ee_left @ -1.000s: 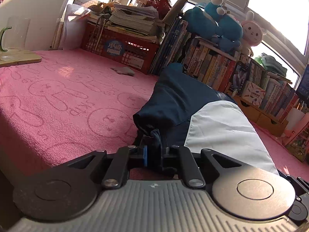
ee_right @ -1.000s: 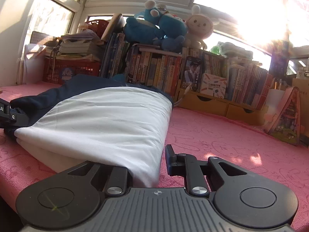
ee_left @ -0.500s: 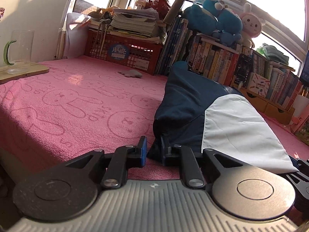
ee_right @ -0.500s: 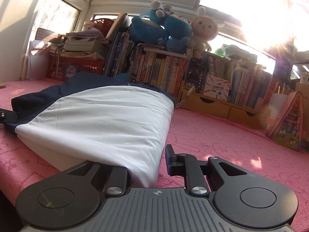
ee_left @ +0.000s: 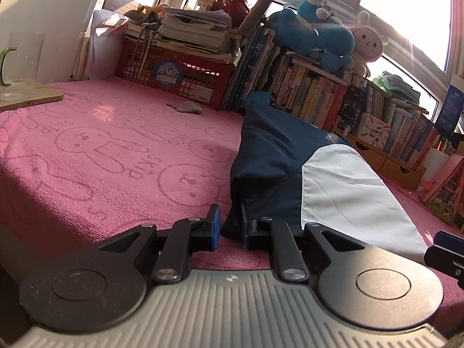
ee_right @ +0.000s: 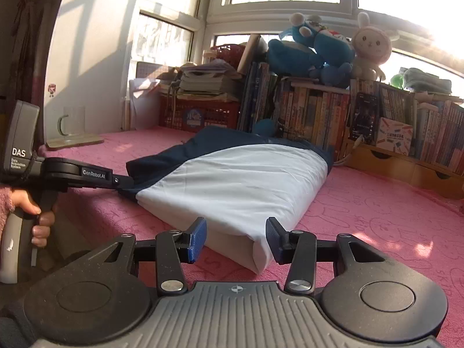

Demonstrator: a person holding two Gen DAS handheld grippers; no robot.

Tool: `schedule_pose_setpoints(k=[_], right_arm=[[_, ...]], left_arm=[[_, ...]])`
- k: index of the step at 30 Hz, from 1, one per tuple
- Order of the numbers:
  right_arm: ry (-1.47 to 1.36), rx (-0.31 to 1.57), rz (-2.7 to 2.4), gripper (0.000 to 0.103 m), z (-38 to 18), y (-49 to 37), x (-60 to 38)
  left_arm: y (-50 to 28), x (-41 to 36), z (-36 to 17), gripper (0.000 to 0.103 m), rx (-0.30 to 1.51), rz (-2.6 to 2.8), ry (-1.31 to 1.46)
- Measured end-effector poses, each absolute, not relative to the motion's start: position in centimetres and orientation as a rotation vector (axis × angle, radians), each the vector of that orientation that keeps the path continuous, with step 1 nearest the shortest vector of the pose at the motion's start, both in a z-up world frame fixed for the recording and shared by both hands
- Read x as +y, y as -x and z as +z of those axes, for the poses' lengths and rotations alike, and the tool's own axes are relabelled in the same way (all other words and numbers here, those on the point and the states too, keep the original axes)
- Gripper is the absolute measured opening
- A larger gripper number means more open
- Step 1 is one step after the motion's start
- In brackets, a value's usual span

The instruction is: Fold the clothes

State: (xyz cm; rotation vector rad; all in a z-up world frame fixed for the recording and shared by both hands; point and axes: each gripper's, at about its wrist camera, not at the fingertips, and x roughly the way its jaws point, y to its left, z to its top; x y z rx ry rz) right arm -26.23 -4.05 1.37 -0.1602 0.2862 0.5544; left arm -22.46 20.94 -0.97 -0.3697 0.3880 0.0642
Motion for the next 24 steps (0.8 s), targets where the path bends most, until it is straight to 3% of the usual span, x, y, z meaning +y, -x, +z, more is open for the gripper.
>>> schedule_pose_setpoints(k=[3, 7, 13, 18, 19, 22, 24], right_arm=[[0.136, 0.263, 0.588, 0.043, 1.9, 24.0, -0.2], [0.120, 0.340, 0.601, 0.026, 0.8, 20.5, 5.3], [0.231, 0.348, 0.577, 0.024, -1.6, 19.8, 9.0], [0.276, 0.301, 0.587, 0.025, -2.5, 20.6, 9.5], [0.271, 0.297, 0.591, 0.025, -2.6, 20.6, 9.5], [0.269, 0.287, 0.596, 0.025, -2.8, 20.6, 9.3], [0.273, 0.281, 0.595, 0.025, -3.0, 20.6, 9.3]], left_arm=[[22.5, 21.4, -1.0, 0.016, 0.392, 0.047, 0.389], [23.2, 22.3, -0.2, 0.021, 0.419, 0.099, 0.354], [23.8, 25.1, 3.5, 0.017, 0.373, 0.056, 0.216], [18.2, 21.6, 7.0, 0.020, 0.336, -0.198, -0.056], [16.5, 21.3, 7.0, 0.028, 0.378, -0.281, -0.010], [11.2, 22.5, 5.4, 0.068, 0.515, -0.350, 0.221], [8.3, 23.2, 4.4, 0.070, 0.580, -0.339, 0.328]])
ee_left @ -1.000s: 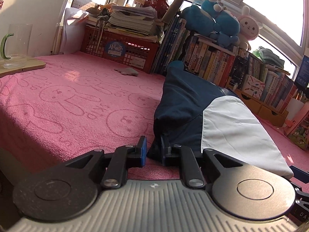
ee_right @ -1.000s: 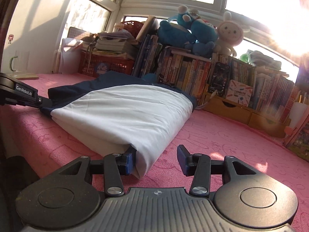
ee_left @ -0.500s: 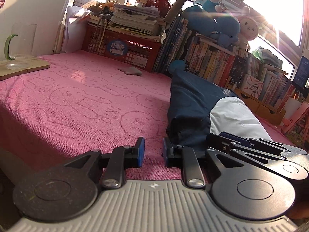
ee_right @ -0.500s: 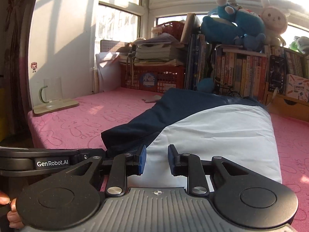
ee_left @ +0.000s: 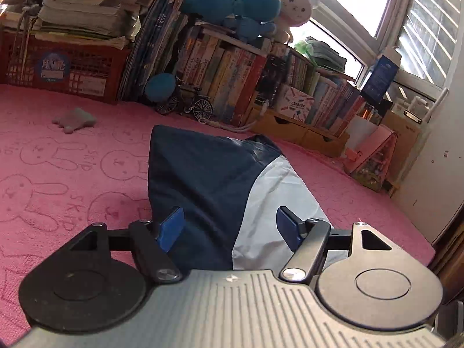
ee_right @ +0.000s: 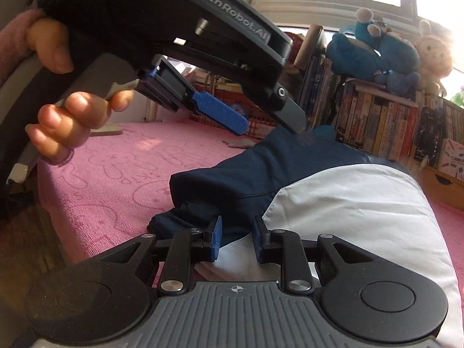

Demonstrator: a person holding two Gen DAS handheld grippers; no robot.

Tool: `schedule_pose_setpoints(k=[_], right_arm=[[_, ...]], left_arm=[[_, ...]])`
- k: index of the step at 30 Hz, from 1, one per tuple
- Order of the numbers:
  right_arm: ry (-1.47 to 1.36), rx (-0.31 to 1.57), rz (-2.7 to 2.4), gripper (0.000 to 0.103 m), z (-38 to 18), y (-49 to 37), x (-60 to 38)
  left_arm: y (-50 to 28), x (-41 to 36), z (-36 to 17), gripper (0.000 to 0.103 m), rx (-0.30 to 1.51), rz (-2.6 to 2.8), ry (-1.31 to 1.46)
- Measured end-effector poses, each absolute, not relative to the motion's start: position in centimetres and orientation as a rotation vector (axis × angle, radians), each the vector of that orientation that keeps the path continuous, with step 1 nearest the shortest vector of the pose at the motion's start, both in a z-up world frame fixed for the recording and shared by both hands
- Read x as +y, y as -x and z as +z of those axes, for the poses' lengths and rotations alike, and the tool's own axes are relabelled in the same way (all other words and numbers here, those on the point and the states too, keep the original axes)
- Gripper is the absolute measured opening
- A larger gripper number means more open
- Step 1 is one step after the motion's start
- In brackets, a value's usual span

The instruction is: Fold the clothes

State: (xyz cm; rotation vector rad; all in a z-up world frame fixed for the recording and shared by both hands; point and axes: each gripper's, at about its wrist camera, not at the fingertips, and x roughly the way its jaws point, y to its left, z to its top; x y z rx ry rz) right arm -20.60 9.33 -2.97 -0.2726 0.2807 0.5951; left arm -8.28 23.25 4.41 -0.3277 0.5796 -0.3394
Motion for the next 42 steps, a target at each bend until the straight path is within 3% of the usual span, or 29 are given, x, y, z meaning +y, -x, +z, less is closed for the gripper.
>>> schedule_pose_setpoints(k=[8, 12, 17, 22, 24, 26, 29, 34, 37, 42], right_arm=[[0.264, 0.269, 0.598, 0.025, -3.4, 20.4, 9.3], [0.218, 0.292, 0.606, 0.025, -2.6, 20.1, 8.8], [0.123, 0.269, 0.583, 0.026, 0.0, 18.7, 8.8], [0.135, 0.373, 0.594, 0.026, -1.8, 17.6, 10.4], [0.155, 0.368, 0.591, 0.026, -2.0, 18.0, 10.6], [0.156, 0.382, 0.590, 0.026, -2.1, 18.0, 10.7], [0.151, 0.396, 0.588, 0.025, -2.0, 17.8, 10.8], [0.171, 0.389, 0.582, 0.025, -2.3, 18.2, 10.9], [0.175, 0.388, 0.583, 0.025, -2.3, 18.2, 11.0], [0.179, 0.386, 0.584, 0.025, -2.4, 18.4, 11.0]], left_arm=[[6.3, 25.2, 1.7, 0.075, 0.671, -0.403, 0.444], [5.6, 26.7, 0.5, 0.058, 0.710, -0.428, 0.540], [5.4, 28.0, -0.5, 0.058, 0.730, -0.456, 0.621], [4.4, 27.8, -0.8, 0.058, 0.763, -0.519, 0.611], [3.7, 27.4, -0.8, 0.053, 0.744, -0.499, 0.583], [2.9, 27.2, -0.7, 0.036, 0.725, -0.479, 0.569], [1.2, 27.5, -1.0, 0.026, 0.726, -0.472, 0.607], [-1.0, 28.6, -1.1, 0.018, 0.701, -0.458, 0.671], [-2.3, 29.1, -0.6, 0.007, 0.652, -0.436, 0.669], [-5.3, 29.9, 0.2, 0.006, 0.604, -0.379, 0.684]])
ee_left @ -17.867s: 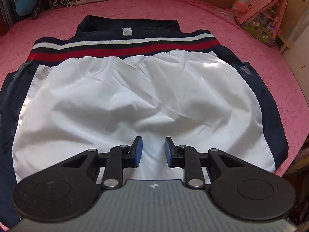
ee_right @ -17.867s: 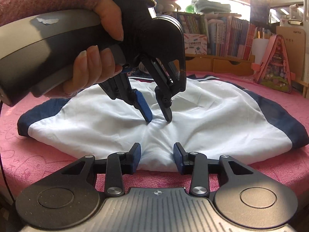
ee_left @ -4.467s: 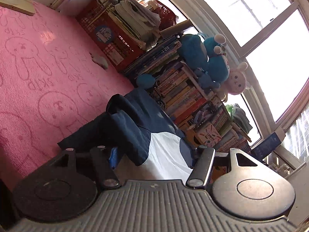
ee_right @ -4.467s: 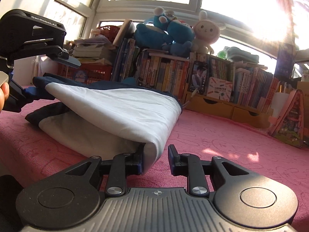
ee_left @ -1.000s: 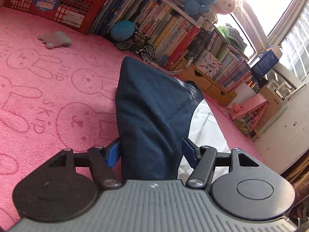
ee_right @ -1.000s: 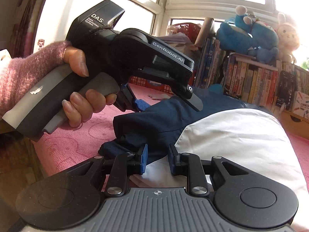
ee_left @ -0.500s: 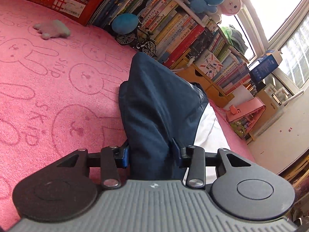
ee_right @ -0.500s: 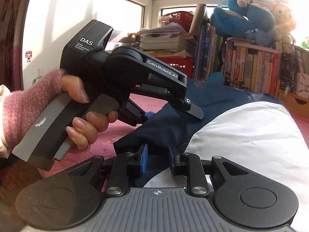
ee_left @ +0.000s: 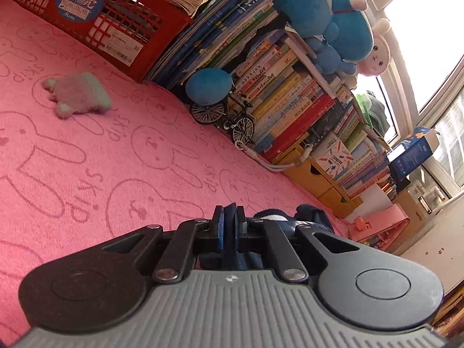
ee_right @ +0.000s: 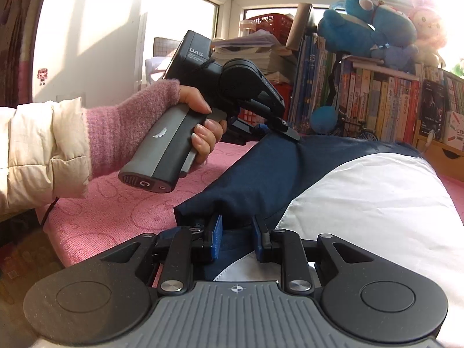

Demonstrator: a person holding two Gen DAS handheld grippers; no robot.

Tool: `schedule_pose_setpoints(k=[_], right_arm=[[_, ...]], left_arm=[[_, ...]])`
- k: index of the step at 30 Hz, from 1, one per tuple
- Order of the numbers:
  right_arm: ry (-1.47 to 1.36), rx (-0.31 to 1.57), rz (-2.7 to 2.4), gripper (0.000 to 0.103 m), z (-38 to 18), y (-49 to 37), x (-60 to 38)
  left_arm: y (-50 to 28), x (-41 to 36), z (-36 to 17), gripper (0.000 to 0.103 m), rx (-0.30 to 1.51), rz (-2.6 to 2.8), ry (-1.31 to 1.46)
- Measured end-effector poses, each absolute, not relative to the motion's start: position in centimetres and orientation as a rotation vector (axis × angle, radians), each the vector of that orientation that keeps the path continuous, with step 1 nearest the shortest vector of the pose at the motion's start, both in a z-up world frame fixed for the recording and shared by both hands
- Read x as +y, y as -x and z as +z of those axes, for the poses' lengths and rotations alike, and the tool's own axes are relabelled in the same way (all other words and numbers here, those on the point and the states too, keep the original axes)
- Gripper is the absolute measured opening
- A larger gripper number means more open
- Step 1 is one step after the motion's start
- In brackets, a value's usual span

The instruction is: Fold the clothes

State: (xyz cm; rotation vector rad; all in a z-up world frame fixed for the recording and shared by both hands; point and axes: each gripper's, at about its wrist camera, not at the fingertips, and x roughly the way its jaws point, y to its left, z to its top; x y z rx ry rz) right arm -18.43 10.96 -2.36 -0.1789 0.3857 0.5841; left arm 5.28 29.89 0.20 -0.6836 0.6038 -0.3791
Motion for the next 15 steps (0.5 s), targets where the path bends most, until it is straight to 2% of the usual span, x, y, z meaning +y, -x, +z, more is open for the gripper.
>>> schedule_pose_setpoints(k=[3, 5, 6, 8, 9, 10, 15], right_arm=[[0.176, 0.387, 0.587, 0.025, -2.4, 18.5, 10.9], [0.174, 0.387, 0.589, 0.025, -2.4, 18.6, 10.8], [0.174, 0.387, 0.590, 0.025, -2.4, 18.7, 10.8], [0.169, 0.389, 0.592, 0.025, -2.3, 18.6, 10.8], [0.166, 0.390, 0.593, 0.025, -2.3, 18.6, 10.8], [0.167, 0.388, 0.594, 0.025, -2.3, 18.6, 10.8], [0.175, 0.380, 0.596, 0.025, -2.3, 18.8, 10.8]], left_arm=[[-5.7, 30.8, 0.8, 0.001, 0.562, -0.393, 0.757], [-5.2, 31.6, 1.4, 0.006, 0.539, -0.447, 0.807], [-4.7, 31.9, 1.7, 0.013, 0.538, -0.475, 0.820], [-3.5, 32.3, 2.1, 0.053, 0.565, -0.507, 0.809], [-2.6, 32.5, 2.1, 0.061, 0.581, -0.519, 0.799], [-1.8, 32.7, 2.0, 0.064, 0.596, -0.531, 0.788], [2.2, 32.1, 0.7, 0.064, 0.649, -0.667, 0.735]])
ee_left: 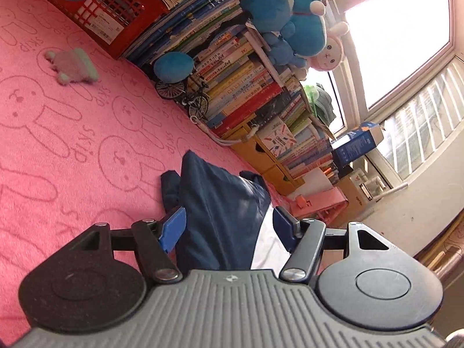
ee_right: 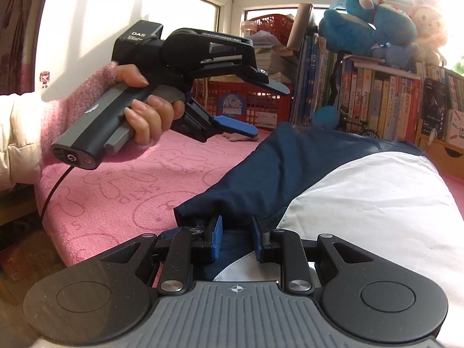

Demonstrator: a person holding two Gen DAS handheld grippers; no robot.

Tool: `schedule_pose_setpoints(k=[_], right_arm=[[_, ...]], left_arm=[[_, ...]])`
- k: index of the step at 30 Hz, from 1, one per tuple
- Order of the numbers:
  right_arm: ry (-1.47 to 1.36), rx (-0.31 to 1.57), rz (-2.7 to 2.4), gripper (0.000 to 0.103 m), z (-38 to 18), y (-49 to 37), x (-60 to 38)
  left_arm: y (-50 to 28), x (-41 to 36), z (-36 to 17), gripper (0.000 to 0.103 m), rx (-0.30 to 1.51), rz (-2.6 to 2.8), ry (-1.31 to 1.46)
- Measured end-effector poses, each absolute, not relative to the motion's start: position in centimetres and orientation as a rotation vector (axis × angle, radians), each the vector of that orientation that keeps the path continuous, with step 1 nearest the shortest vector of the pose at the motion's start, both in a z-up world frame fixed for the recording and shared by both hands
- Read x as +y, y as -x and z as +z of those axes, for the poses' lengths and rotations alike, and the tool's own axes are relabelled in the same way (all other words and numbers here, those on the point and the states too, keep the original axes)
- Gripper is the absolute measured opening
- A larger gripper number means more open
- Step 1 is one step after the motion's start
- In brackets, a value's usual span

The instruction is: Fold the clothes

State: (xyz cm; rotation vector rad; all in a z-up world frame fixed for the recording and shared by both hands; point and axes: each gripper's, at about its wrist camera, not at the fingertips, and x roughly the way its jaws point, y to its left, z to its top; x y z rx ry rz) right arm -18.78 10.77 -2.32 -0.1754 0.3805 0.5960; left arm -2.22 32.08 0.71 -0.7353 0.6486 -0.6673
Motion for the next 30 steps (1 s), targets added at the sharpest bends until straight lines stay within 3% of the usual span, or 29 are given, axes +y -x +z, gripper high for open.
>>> schedule_pose_setpoints(k=[7, 9, 10, 17, 24, 27, 28, 30], right_arm=[[0.185, 0.377, 0.595, 0.025, -2.2, 18.8, 10.8], [0.192, 0.373, 0.594, 0.025, -2.2, 18.8, 10.8], [0.195, 0.371, 0.593, 0.025, -2.2, 18.9, 10.8], [0.207, 0.364, 0.589, 0.025, -2.1, 19.2, 10.7], [0.217, 0.358, 0.586, 0.025, -2.0, 19.2, 10.9], [0.219, 0.356, 0.585, 0.025, -2.0, 19.1, 10.9], [0.219, 0.355, 0.585, 0.025, -1.9, 19.1, 10.9], [0.220, 0.353, 0.585, 0.025, -1.9, 19.1, 11.0]], left_arm=[[4.2, 30.6, -1.1, 0.063, 0.728, -0.608, 0.641], [3.9, 31.1, -1.6, 0.058, 0.745, -0.548, 0.662], [3.8, 31.3, -1.8, 0.050, 0.747, -0.528, 0.670], [4.9, 31.2, -0.9, 0.048, 0.626, -0.691, 0.706], [3.0, 30.3, -2.2, 0.047, 0.669, -0.689, 0.730], [3.6, 29.9, -2.0, 0.029, 0.641, -0.707, 0.680], [4.0, 29.9, -1.9, 0.016, 0.625, -0.706, 0.658], [4.7, 30.1, -1.7, 0.010, 0.582, -0.703, 0.634]])
